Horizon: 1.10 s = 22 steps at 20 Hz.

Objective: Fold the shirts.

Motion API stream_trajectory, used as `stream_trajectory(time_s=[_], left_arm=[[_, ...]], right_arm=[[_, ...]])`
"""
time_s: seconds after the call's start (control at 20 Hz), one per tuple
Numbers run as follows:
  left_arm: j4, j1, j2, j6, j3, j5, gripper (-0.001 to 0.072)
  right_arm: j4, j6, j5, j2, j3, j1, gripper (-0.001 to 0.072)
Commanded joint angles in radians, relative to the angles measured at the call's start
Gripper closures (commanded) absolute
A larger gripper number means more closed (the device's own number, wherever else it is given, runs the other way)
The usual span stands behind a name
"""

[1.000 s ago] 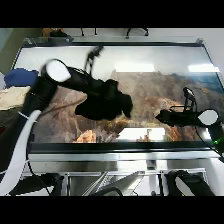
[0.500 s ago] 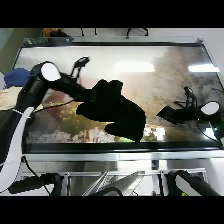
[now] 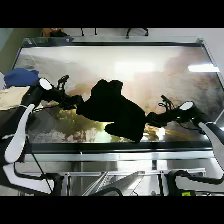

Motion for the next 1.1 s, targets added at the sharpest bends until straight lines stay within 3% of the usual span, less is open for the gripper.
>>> stream_trajectory(time_s=[0.0,0.2,0.25,0.3,0.35,0.4,0.45,0.5,0.75,1.05], left_arm=[[-0.039,0.014,-0.141,0.029,0.073,-0.001,0.0022],[-0.04,0.002,-0.223,0.026,0.191,-0.05,0.0023],[-0.04,-0.008,-0.233,0.026,0.2,-0.055,0.0025],[-0.039,-0.021,-0.24,0.026,0.2,-0.064,0.0137],[-0.031,-0.033,-0.25,0.026,0.201,-0.08,0.0353],[-0.02,-0.044,-0.256,0.027,0.201,-0.095,0.0558],[-0.022,-0.052,-0.259,0.027,0.201,-0.104,0.0693],[-0.021,-0.057,-0.259,0.027,0.201,-0.105,0.0694],[-0.027,-0.064,-0.153,0.02,0.202,-0.142,0.0697],[-0.033,-0.062,0.313,0.018,0.389,-0.271,0.0696]], right_arm=[[0.084,-0.07,-0.02,-0.039,0.002,0.025,0.0213],[0.126,-0.081,-0.021,-0.042,0.002,0.026,0.0215],[0.13,-0.084,-0.02,-0.044,0.002,0.027,0.0248],[0.142,-0.101,-0.017,-0.045,0.002,0.027,0.0451],[0.159,-0.114,-0.016,-0.044,0.002,0.027,0.0593],[0.18,-0.123,-0.016,-0.043,0.002,0.026,0.06],[0.193,-0.127,-0.013,-0.041,0.002,0.026,0.0618],[0.2,-0.142,-0.003,-0.037,0.005,0.024,0.0684],[0.217,-0.148,0.08,0.044,0.037,-0.004,0.0685],[0.467,-0.225,0.262,0.306,0.412,-0.266,0.0685]])
